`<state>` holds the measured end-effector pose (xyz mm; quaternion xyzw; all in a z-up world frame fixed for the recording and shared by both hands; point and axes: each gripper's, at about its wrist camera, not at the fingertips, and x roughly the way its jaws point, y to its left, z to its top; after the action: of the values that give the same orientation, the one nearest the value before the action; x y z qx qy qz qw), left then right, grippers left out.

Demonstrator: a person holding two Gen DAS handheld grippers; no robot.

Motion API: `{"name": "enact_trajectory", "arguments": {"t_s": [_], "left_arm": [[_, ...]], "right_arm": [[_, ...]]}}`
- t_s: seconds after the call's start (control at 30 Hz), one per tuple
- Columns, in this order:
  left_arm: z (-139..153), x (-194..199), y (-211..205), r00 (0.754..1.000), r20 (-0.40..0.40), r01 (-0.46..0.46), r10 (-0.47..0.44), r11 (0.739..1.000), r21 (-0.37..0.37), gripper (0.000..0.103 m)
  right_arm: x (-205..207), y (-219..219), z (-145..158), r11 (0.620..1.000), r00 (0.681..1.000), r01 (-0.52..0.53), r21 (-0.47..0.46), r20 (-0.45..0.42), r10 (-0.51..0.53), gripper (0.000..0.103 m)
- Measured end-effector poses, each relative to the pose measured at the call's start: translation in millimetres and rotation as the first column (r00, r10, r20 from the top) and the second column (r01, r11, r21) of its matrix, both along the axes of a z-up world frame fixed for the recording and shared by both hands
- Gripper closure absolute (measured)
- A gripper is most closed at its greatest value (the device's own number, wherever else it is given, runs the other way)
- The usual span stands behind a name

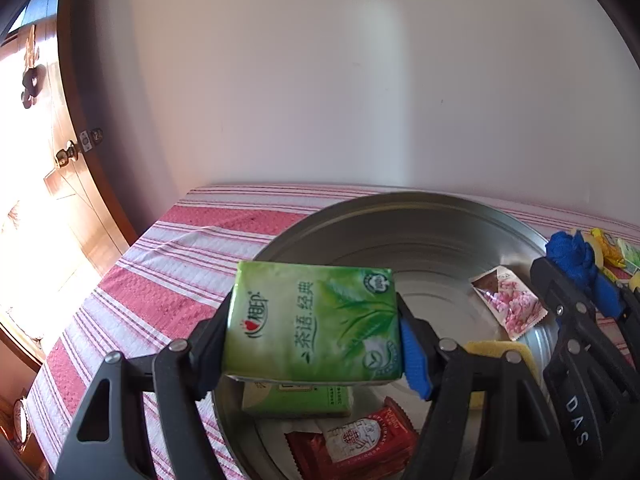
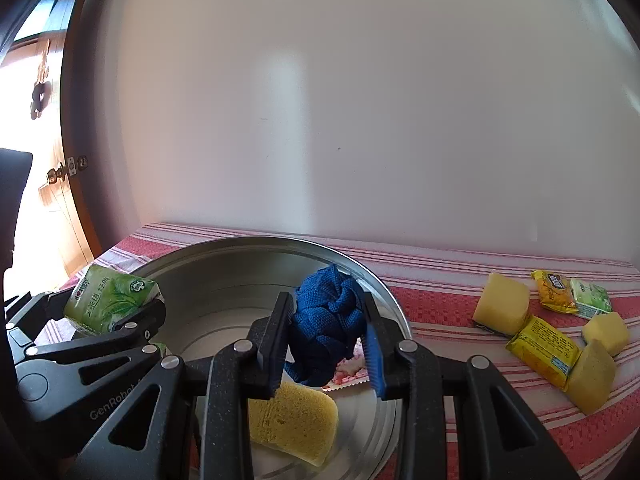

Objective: Organize objects
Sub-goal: 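Carry the tissue pack and blue toy over the silver tin and release both inside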

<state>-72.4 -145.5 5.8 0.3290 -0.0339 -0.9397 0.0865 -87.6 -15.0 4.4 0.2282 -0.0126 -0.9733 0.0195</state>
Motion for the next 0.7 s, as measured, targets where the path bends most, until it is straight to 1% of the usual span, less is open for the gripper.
{"name": "enact_trajectory", "arguments": {"t_s": [0.3,0.4,0.43,0.47,0.5,0.57,0.6,0.67,0.7], "left_arm": [[-4.4,-2.6,-2.9,1.000,0.030,-0.008,0.008,1.000,0.011,0.031],[-8.0,-6.5,-6.8,0.998,0.068,-0.015,0.011,0.998,0.058,0.030],[-7.2,-6.5,-8.6,0.998,0.066,-0.017,0.012,0.997,0.074,0.029],[-6.8,-5.8,-9.8,0.998,0.063,-0.027,0.022,0.996,0.082,0.025],[-6.3,-5.4,-11.0,0.998,0.060,-0.032,0.027,0.995,0.096,0.023],[-5.0,-4.1,-12.6,0.998,0.050,-0.032,0.026,0.992,0.122,0.015],[-4.0,-3.2,-13.3,0.999,0.042,-0.032,0.026,0.991,0.133,0.012],[-1.7,-1.1,-13.8,0.999,0.022,-0.029,0.026,0.988,0.151,0.004],[-0.9,0.2,-13.7,1.000,0.011,-0.028,0.026,0.987,0.156,0.002]], "right_arm": [[-5.4,-5.0,-5.5,0.999,0.999,-0.037,0.013,0.032,0.036,0.067],[-6.9,-8.0,-7.6,0.998,0.997,-0.062,0.016,0.040,0.062,0.064],[-6.8,-8.6,-8.3,0.998,0.997,-0.065,0.015,0.037,0.064,0.059],[-6.0,-8.5,-8.2,0.997,0.997,-0.074,0.010,0.032,0.073,0.051],[-4.7,-8.1,-7.8,0.998,0.997,-0.070,0.009,0.022,0.070,0.049],[-0.4,-5.1,-5.2,0.999,0.999,-0.047,0.011,-0.011,0.047,0.042],[2.2,-2.6,-3.1,0.999,0.999,-0.042,0.003,-0.027,0.042,0.039],[8.4,3.9,1.7,1.000,0.998,-0.021,-0.020,-0.064,0.020,0.030],[12.3,7.5,4.3,0.999,0.996,-0.006,-0.031,-0.084,0.004,0.028]]}}
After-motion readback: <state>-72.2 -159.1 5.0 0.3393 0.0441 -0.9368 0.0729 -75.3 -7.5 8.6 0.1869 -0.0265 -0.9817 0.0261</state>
